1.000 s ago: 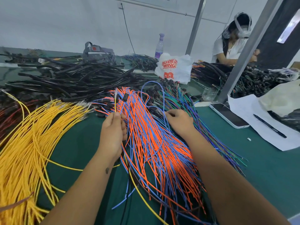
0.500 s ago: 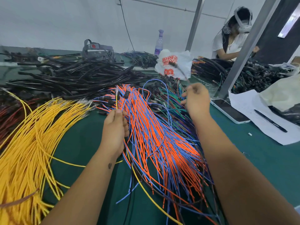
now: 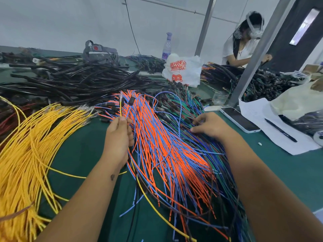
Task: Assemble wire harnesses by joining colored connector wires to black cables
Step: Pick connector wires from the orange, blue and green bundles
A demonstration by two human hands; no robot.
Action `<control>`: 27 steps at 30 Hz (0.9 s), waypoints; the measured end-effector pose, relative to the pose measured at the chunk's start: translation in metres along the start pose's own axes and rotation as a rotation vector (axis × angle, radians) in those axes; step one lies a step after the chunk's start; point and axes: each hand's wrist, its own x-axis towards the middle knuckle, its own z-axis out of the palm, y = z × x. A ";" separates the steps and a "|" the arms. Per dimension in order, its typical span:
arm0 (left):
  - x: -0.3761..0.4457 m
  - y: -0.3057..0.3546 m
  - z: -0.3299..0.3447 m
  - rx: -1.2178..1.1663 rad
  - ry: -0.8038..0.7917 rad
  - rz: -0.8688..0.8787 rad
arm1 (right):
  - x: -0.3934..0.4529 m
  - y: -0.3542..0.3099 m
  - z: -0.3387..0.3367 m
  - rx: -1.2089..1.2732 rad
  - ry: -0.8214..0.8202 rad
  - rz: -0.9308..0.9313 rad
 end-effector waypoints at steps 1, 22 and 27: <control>0.000 0.000 0.000 -0.001 0.002 -0.003 | 0.000 0.001 0.002 -0.047 0.015 0.017; 0.011 0.076 -0.040 -0.382 -0.323 -0.451 | -0.067 -0.115 -0.085 1.137 -0.128 0.019; 0.005 0.124 -0.094 -0.433 -0.459 -0.476 | -0.071 -0.183 -0.053 1.529 -0.521 -0.020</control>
